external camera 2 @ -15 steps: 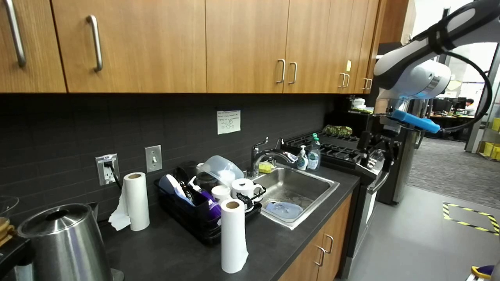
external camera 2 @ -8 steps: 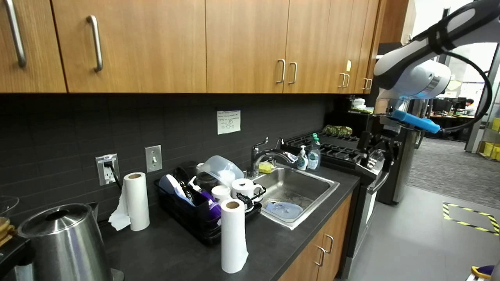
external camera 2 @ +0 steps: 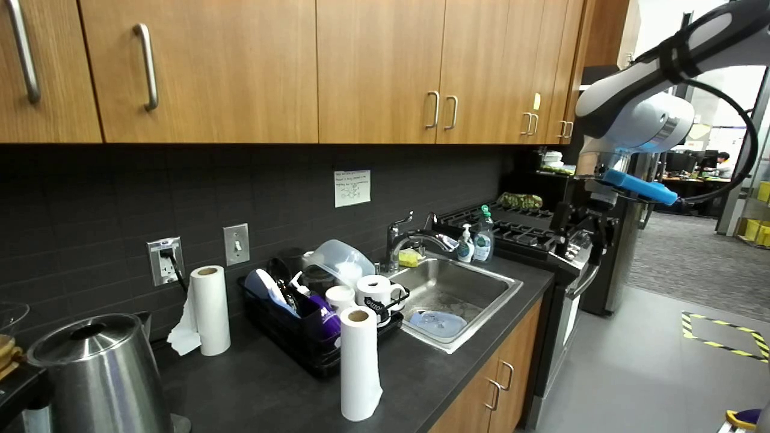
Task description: Remove the white and black mug from the dish rack and put it on the counter.
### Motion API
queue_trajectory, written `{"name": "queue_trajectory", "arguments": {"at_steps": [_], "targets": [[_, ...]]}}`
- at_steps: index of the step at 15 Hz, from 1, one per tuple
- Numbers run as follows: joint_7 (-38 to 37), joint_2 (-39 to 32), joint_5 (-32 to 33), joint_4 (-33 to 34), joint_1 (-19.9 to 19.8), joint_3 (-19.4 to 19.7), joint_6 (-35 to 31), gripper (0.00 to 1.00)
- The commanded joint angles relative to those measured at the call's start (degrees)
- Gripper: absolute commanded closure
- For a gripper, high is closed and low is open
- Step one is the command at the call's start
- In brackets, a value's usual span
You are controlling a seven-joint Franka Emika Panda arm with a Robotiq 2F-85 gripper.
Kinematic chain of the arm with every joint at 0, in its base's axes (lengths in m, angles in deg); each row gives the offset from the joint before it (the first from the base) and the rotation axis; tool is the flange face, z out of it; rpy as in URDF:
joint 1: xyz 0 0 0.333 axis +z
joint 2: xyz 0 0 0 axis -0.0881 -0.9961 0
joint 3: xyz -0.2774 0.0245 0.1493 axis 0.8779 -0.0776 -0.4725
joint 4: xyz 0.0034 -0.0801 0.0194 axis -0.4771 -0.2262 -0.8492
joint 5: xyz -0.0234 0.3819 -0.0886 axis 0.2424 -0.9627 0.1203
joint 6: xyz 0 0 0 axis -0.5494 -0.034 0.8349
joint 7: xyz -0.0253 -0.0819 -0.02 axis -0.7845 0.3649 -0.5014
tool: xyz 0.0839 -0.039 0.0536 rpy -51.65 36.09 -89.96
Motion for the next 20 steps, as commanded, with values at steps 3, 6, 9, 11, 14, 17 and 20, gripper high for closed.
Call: {"name": "queue_trajectory", "arguments": {"at_steps": [3, 6, 9, 11, 14, 17, 20], "targets": [[0.28, -0.82, -0.88, 0.68, -2.03, -1.41, 0.46, 0.0], [0.58, -0.56, -0.59, 0.59, -2.34, -1.87, 0.26, 0.0], [0.65, -0.87, 0.03, 2.29, -2.29, -2.68, 0.14, 0.0], [0.63, -0.38, 0.6, 3.75, -1.7, -4.02, 0.21, 0.0], [0.42, 0.05, 2.04, 5.89, -0.25, -7.47, 0.54, 0.0], [0.59, 0.08, 3.98, 7.22, 1.89, -11.7, 1.04, 0.0], [1.53, -0.52, 7.9, 8.37, 4.43, -15.55, 1.46, 0.0]]}}
